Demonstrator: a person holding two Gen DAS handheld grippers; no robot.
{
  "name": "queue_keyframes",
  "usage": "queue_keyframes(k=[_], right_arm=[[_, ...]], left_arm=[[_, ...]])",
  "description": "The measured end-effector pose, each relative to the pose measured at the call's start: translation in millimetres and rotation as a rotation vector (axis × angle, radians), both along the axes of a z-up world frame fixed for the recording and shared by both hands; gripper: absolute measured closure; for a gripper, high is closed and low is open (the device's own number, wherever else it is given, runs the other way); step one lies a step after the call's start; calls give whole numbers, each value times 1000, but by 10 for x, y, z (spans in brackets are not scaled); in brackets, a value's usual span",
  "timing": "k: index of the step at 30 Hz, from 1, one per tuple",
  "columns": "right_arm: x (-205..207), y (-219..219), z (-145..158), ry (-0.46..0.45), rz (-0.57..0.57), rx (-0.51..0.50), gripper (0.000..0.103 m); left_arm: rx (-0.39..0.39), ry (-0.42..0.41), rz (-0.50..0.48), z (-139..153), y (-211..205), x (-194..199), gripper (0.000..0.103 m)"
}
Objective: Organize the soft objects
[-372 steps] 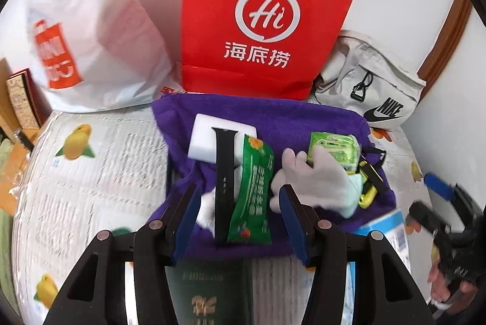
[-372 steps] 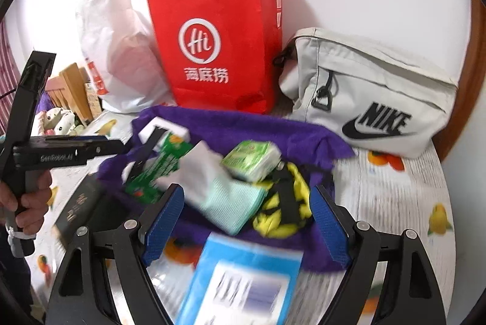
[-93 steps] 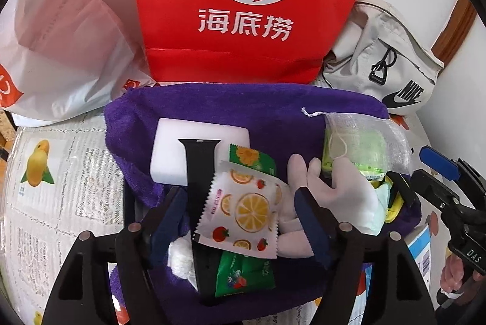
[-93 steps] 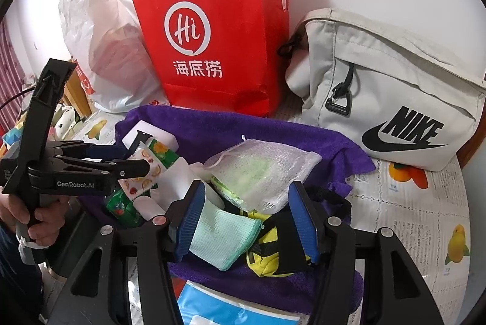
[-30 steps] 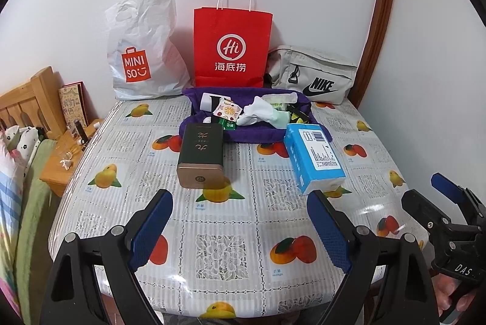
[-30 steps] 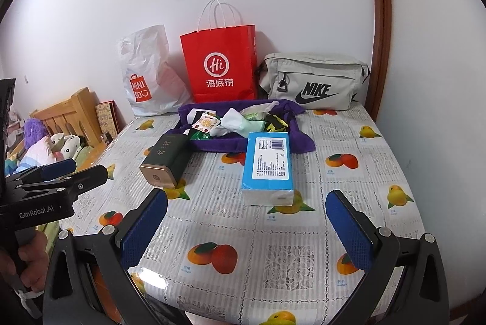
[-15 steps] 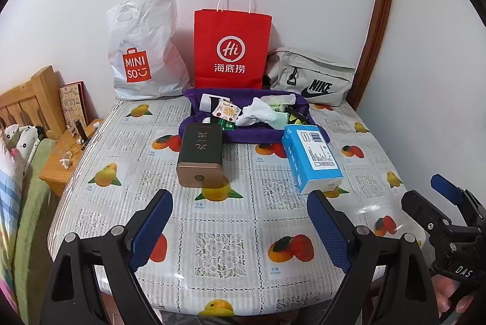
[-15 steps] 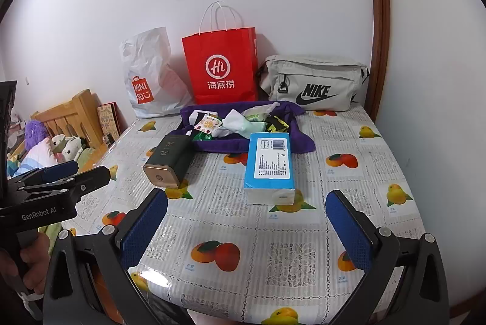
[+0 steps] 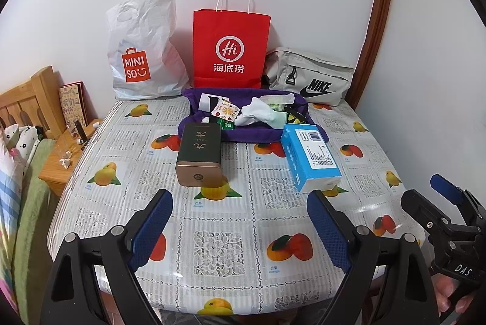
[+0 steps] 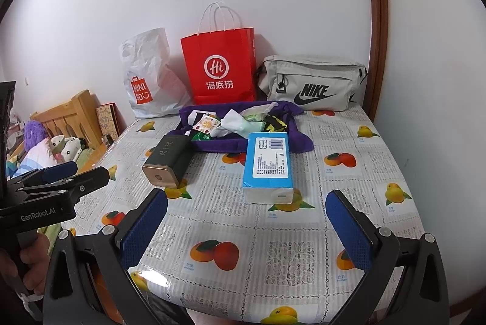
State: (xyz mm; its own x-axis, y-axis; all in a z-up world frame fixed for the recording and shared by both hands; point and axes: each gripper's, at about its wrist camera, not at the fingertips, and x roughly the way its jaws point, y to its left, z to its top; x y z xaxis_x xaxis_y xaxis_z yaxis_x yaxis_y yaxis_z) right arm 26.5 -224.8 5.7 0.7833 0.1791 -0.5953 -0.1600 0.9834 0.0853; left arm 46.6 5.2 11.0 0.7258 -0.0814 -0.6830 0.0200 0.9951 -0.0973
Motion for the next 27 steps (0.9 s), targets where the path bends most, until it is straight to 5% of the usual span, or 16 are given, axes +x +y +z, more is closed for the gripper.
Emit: queue_keyframes(k=[27], right_arm=[[13, -30, -4, 3, -5, 4, 0]], left_arm=[[3, 0, 0, -1, -40, -23, 13]])
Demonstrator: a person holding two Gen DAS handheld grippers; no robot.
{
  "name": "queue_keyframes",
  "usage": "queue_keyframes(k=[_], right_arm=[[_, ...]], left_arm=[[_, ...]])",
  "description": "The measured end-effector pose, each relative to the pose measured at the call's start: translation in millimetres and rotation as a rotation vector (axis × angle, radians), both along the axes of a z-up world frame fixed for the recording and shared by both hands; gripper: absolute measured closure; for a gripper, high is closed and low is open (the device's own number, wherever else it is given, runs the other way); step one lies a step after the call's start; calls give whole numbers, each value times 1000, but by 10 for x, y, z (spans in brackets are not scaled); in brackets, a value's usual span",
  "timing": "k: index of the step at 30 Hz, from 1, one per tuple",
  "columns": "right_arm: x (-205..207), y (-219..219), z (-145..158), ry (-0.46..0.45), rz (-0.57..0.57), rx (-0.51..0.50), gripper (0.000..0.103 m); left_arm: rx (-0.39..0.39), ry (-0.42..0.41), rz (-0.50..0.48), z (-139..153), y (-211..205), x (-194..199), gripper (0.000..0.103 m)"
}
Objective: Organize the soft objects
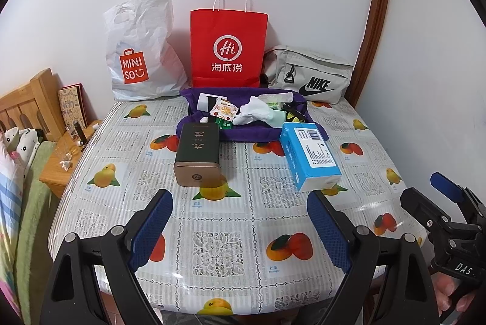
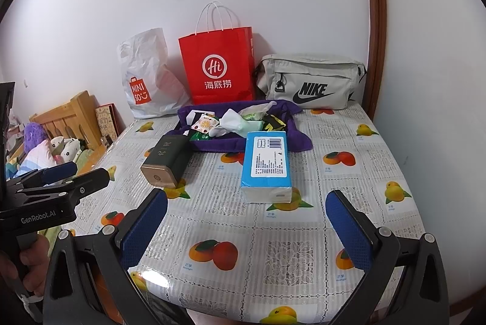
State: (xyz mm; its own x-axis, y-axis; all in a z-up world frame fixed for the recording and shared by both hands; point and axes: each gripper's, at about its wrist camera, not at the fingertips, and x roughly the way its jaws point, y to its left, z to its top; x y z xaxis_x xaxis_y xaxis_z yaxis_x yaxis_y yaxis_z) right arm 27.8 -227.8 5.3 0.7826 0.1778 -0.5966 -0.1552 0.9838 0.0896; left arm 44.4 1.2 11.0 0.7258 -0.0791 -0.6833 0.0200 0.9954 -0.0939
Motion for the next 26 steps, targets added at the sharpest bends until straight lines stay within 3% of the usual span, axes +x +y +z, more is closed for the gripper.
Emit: queue_keyframes(k=[18, 26], right_arm=[[37, -17, -41, 9, -5, 1, 0], [180, -43, -191, 45, -14, 0, 0]], left_arm=[[-3, 4, -4, -21, -8, 8, 13], [9, 24, -20, -174, -10, 157, 13]])
